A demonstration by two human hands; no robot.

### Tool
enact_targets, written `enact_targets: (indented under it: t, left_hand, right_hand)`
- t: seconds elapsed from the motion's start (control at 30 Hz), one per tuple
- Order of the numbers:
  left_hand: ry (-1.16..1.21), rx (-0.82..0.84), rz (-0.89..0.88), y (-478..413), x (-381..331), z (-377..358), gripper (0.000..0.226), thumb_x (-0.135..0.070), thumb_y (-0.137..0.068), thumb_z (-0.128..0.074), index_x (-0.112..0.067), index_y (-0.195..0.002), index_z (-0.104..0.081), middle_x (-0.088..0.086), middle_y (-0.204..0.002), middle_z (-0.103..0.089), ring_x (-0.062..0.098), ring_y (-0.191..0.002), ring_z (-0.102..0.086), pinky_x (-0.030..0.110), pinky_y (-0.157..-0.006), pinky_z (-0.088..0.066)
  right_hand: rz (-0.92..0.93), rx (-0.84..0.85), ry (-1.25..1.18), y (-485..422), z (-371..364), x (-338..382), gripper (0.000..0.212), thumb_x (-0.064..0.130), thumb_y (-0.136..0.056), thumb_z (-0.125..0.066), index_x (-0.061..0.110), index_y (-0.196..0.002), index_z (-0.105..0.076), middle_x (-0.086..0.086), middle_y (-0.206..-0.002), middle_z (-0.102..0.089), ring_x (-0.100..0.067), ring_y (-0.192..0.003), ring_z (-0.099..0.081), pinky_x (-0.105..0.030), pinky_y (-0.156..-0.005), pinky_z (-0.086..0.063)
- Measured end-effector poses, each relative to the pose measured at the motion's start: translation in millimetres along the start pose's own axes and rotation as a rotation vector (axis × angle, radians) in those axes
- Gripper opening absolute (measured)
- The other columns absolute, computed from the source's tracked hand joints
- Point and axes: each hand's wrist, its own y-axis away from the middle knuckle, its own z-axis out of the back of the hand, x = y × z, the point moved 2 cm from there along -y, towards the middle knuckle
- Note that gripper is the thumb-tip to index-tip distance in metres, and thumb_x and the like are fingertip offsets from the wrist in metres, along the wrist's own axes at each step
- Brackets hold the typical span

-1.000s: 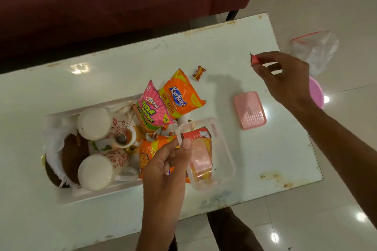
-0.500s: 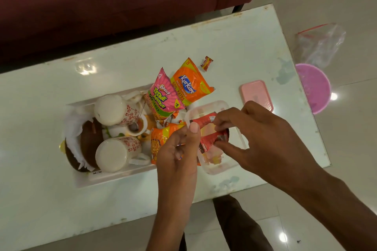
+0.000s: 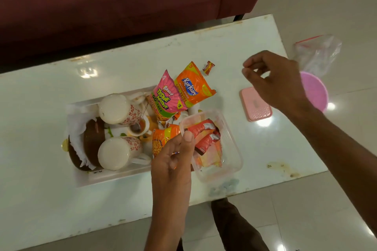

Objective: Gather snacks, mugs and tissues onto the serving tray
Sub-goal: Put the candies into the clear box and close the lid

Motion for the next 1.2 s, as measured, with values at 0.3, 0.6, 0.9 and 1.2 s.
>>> enact_targets:
  t: [0.3,0.6,0.9,1.2]
  left_hand:
    - [0.069,-0.097,0.126,-6.0,16.8,11.1,0.051,-0.074,-0.056,-0.062,-0.045,-0.096,-0.074,-0.007,-0.103,-0.077,0.012,-0.101,-0.072,0.046,-0.088,-0.06]
    - [0.062,-0.099,0.085,-17.8,9.3,12.1,0.039,-0.07,-0.071,-0.061,-0.044,-0.098,-0.073,-0.008,-0.103,-0.077,0.013,-0.101,-0.072,0.044,-0.088,-0.059]
    - [0.013,-0.097,0.055,-30.0,1.4,14.6,0.041,-0.061,-0.081,-0.061,-0.036,-0.112,-0.07,-0.009,-0.105,-0.076,0.007,-0.1,-0.072,0.023,-0.076,-0.058]
    - [-0.052,-0.009,-0.015,-16.8,-2.9,3.8,0.056,-0.072,-0.074,-0.055,-0.037,-0.115,-0.068,-0.006,-0.113,-0.074,0.008,-0.107,-0.069,0.034,-0.09,-0.057]
  right_hand:
    - [0.216,0.412,0.378,-95.1,-104.6,-23.6,0.046,0.0,-0.087,-0.065,0.018,-0.129,-0.058,-0.007,-0.14,-0.05,-0.026,-0.126,-0.046,-0.036,-0.102,-0.043]
    - [0.108,0.292,0.414,-70.8,-108.7,-59.6,0.024,0.017,-0.09,-0.063,0.007,-0.11,-0.07,-0.015,-0.106,-0.066,-0.033,-0.098,-0.061,-0.039,-0.084,-0.05]
    - [0.242,0.17,-0.014,68.6,15.3,58.5,0.022,0.047,-0.077,-0.075,0.035,-0.095,-0.07,0.032,-0.089,-0.061,0.011,-0.077,-0.059,0.001,-0.064,-0.043]
    - [0.468,0.382,0.388,104.4,-2.6,82.9,0.04,0.025,-0.051,-0.095,0.013,-0.086,-0.078,-0.011,-0.094,-0.072,-0.025,-0.068,-0.069,-0.039,-0.049,-0.058]
